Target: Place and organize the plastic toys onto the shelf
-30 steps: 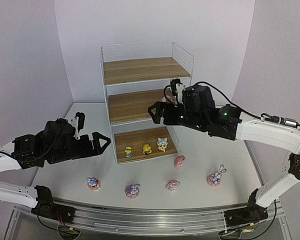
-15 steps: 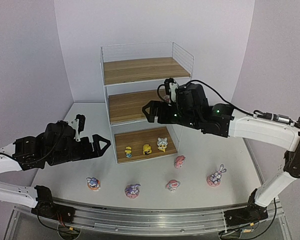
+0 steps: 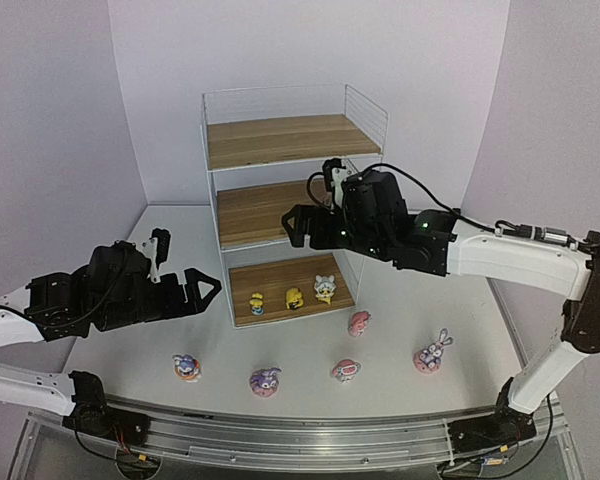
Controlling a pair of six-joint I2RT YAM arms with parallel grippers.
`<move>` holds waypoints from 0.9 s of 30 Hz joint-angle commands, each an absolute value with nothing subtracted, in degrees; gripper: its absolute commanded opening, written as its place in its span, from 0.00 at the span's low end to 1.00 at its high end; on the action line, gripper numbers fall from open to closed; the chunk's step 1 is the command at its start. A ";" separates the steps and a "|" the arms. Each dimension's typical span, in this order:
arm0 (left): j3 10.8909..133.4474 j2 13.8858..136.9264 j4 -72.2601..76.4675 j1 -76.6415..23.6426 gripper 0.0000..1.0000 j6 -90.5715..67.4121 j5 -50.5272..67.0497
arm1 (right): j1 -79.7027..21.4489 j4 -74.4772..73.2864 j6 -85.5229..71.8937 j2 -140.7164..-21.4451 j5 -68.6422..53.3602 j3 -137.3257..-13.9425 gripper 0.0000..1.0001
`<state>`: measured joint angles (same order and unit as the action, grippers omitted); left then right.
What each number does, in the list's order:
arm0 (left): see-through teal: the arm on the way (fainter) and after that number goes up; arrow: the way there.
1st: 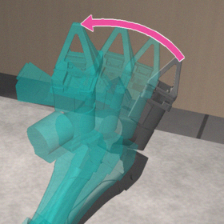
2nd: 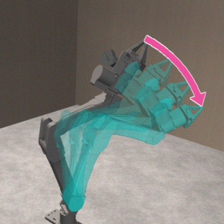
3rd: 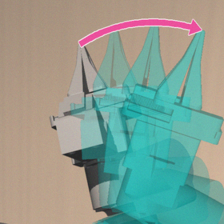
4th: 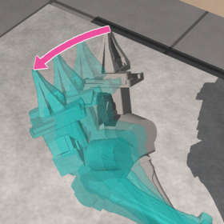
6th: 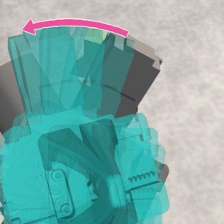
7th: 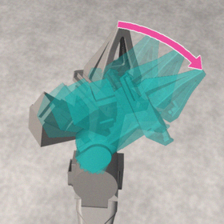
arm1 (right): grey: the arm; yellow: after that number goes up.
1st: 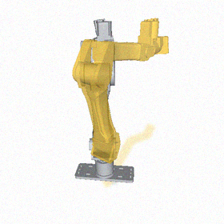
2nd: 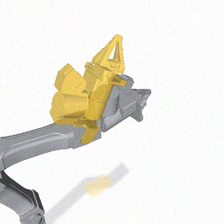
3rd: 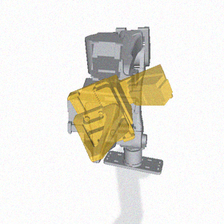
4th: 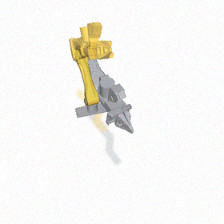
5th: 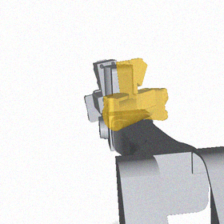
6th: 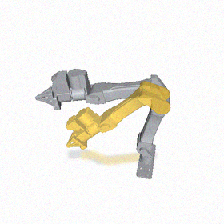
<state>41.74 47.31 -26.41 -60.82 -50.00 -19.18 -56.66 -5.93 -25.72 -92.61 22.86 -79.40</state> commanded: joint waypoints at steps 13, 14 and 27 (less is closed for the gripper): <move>41.04 46.52 -24.43 -60.91 1.00 -50.04 -18.73 | -56.77 1.61 -23.31 -96.23 25.79 -82.86 0.98; 41.00 46.49 -24.43 -60.93 1.00 -50.08 -18.72 | -56.76 1.65 -23.24 -96.51 25.94 -83.06 0.98; 40.69 46.15 -24.25 -60.92 1.00 -50.10 -18.30 | -56.78 2.55 -22.51 -98.34 27.41 -84.27 0.98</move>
<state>40.77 47.21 -25.91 -60.82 -50.00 -18.56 -56.71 -0.17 -23.47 -97.87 26.21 -81.46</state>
